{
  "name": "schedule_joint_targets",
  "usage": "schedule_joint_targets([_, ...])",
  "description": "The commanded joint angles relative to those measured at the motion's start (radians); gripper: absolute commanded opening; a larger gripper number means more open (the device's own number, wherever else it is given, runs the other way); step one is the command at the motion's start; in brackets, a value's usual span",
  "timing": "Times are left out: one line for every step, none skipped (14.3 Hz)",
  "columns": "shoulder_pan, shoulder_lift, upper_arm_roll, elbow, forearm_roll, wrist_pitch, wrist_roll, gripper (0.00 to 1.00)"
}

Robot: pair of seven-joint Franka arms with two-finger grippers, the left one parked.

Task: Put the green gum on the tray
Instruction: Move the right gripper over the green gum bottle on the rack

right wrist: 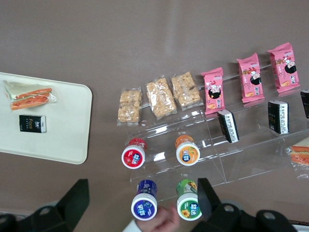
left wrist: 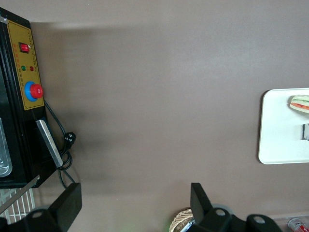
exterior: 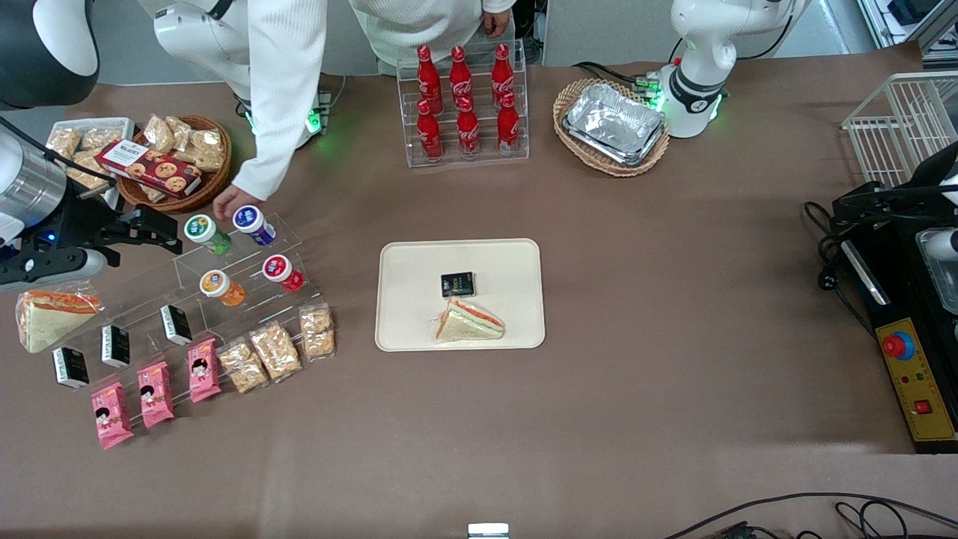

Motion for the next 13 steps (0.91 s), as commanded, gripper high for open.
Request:
schedule_joint_targets([-0.005,0.004,-0.001,0.007,0.025,0.001,-0.011,1.00])
schedule_joint_targets([-0.005,0.004,-0.001,0.007,0.025,-0.001,-0.013,1.00])
schedule_joint_targets([-0.005,0.004,-0.001,0.007,0.023,-0.001,-0.013,1.00])
schedule_joint_targets([-0.005,0.004,-0.001,0.007,0.019,0.001,-0.016,1.00])
schedule_joint_targets([-0.007,0.004,-0.001,0.007,0.015,0.004,-0.017,1.00])
schedule_joint_targets([-0.007,0.001,-0.002,0.007,0.009,0.004,-0.029,1.00])
schedule_joint_targets([-0.008,-0.004,-0.004,0.007,0.009,0.001,-0.058,1.00])
schedule_joint_targets([-0.008,-0.008,-0.017,0.006,0.009,-0.004,-0.106,1.00])
schedule_joint_targets([-0.005,-0.016,-0.033,0.004,0.009,-0.007,-0.156,1.00])
schedule_joint_targets([-0.007,-0.031,-0.046,-0.004,0.009,-0.011,-0.211,1.00])
schedule_joint_targets([-0.005,-0.045,-0.063,-0.010,0.009,-0.015,-0.280,1.00])
schedule_joint_targets([-0.005,-0.059,-0.077,-0.013,0.009,-0.025,-0.345,1.00])
schedule_joint_targets([-0.005,-0.074,-0.088,-0.025,0.009,-0.031,-0.373,1.00])
